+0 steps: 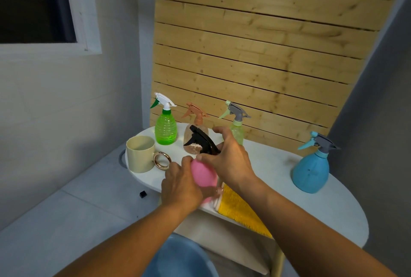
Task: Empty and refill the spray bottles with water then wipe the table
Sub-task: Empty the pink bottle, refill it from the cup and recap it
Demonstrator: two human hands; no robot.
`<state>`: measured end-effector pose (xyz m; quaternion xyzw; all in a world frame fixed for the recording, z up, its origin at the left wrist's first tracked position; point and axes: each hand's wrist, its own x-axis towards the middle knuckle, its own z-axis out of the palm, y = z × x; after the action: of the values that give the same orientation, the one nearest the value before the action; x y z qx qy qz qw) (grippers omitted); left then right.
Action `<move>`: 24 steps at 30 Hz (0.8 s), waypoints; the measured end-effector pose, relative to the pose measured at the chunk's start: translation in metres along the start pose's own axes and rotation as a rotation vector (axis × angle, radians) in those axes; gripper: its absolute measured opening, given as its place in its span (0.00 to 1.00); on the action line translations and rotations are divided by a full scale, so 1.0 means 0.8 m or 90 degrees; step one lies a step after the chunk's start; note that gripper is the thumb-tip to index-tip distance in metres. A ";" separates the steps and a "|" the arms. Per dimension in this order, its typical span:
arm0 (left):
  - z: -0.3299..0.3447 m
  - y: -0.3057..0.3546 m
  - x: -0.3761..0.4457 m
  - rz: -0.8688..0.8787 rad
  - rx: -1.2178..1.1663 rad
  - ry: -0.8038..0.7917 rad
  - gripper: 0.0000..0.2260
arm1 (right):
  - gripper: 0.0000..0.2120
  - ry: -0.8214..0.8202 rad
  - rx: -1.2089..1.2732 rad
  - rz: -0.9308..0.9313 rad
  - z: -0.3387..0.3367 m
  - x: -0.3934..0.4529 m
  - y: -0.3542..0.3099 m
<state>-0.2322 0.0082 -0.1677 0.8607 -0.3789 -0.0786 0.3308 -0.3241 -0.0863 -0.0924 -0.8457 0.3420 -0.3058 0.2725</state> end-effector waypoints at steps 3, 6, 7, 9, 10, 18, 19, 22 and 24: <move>0.006 -0.005 0.005 0.003 -0.139 -0.037 0.47 | 0.37 -0.002 0.009 0.006 -0.002 0.000 0.003; 0.000 -0.020 0.016 -0.001 -0.328 -0.185 0.45 | 0.37 -0.011 0.021 0.004 -0.005 0.001 0.003; -0.003 -0.025 0.019 0.016 -0.338 -0.221 0.48 | 0.36 -0.010 0.024 0.000 -0.006 0.001 0.003; -0.009 -0.031 0.022 0.050 -0.329 -0.234 0.52 | 0.36 -0.008 0.025 -0.002 -0.006 0.000 0.003; -0.010 -0.032 0.023 0.058 -0.314 -0.214 0.52 | 0.35 -0.006 0.025 -0.001 -0.006 -0.001 0.004; 0.003 -0.001 0.013 0.009 -0.097 -0.094 0.53 | 0.36 0.006 0.032 -0.010 -0.006 -0.002 0.009; 0.001 -0.001 0.017 0.009 -0.170 -0.139 0.53 | 0.36 0.000 0.041 -0.010 -0.007 -0.001 0.010; -0.014 -0.011 0.027 0.041 -0.280 -0.282 0.54 | 0.35 -0.008 0.064 -0.011 -0.008 0.000 0.011; -0.019 -0.015 0.030 0.059 -0.248 -0.235 0.50 | 0.35 -0.007 0.070 -0.007 -0.007 0.001 0.011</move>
<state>-0.2025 0.0048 -0.1608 0.7339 -0.4495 -0.2900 0.4186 -0.3312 -0.0935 -0.0948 -0.8331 0.3185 -0.3207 0.3188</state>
